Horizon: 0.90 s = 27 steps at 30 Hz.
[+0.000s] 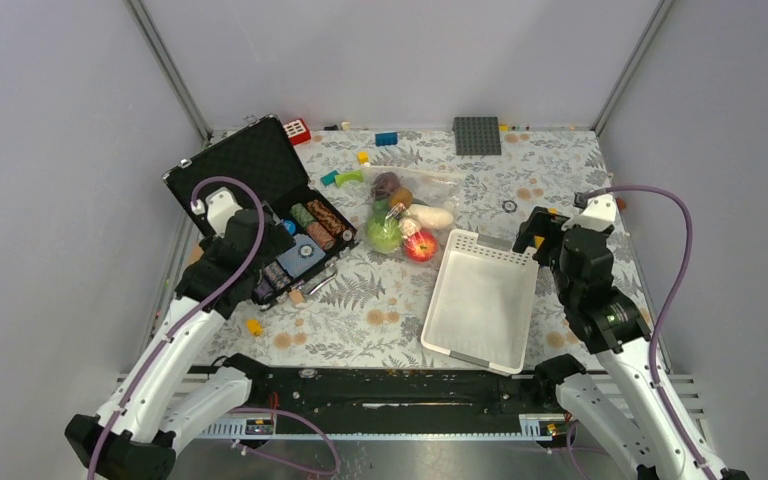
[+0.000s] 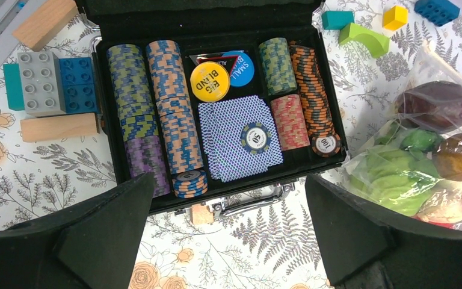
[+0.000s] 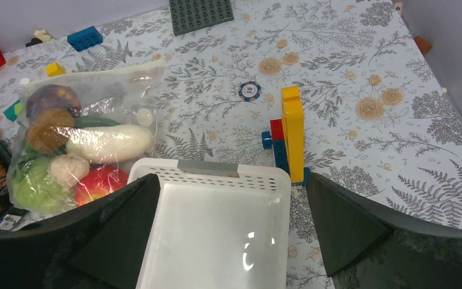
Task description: Place the food in the zip-top bag and seal the zipper
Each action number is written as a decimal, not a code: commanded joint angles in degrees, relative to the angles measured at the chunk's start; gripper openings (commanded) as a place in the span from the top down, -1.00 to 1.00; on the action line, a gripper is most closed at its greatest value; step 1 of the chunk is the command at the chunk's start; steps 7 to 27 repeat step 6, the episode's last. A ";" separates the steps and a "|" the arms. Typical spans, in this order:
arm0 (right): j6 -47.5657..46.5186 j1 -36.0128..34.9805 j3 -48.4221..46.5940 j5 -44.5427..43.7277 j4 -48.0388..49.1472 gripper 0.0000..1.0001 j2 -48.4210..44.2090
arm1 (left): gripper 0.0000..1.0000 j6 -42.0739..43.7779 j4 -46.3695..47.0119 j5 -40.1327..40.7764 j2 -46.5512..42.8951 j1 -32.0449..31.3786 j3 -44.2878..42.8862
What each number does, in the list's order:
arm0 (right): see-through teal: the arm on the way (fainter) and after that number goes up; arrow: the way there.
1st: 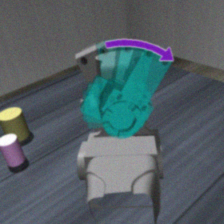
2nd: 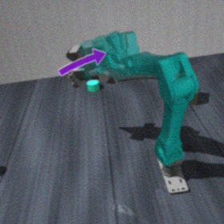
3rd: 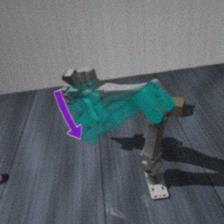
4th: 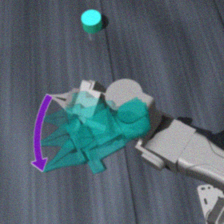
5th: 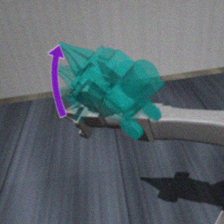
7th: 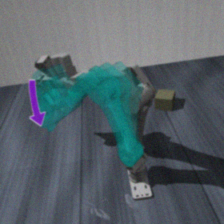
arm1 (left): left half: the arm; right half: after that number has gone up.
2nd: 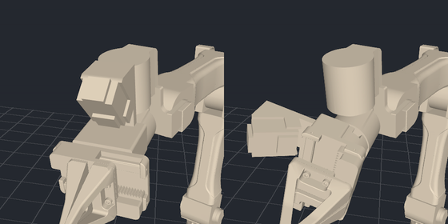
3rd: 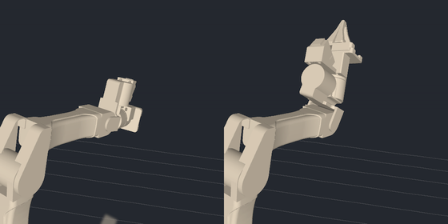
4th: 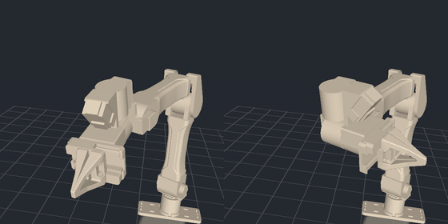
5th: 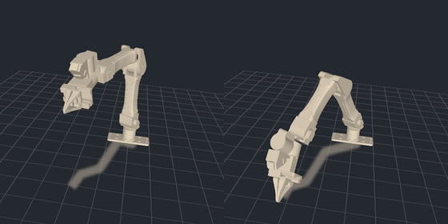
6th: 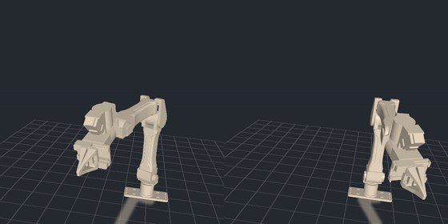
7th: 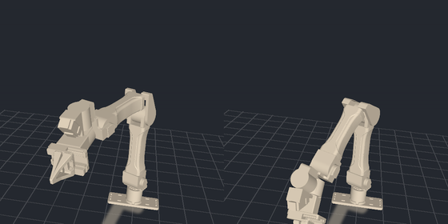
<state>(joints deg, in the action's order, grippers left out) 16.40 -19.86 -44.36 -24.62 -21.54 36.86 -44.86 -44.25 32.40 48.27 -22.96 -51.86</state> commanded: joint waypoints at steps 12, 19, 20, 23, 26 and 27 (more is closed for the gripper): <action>-0.13 0.17 -0.47 0.98 1.42 -0.99 -0.13 | -0.97 1.62 3.58 -0.67 -1.39 0.04 -0.13; -0.13 0.17 -0.47 0.98 1.42 -0.99 -0.13 | -0.97 1.62 3.58 -0.67 -1.39 0.04 -0.13; -0.13 0.17 -0.47 0.98 1.42 -0.99 -0.13 | -0.97 1.62 3.58 -0.67 -1.39 0.04 -0.13; -0.13 0.17 -0.47 0.98 1.42 -0.99 -0.13 | -0.97 1.62 3.58 -0.67 -1.39 0.04 -0.13; -0.13 0.17 -0.47 0.98 1.42 -0.99 -0.13 | -0.97 1.62 3.58 -0.67 -1.39 0.04 -0.13; -0.13 0.17 -0.47 0.98 1.42 -0.99 -0.13 | -0.97 1.62 3.58 -0.67 -1.39 0.04 -0.13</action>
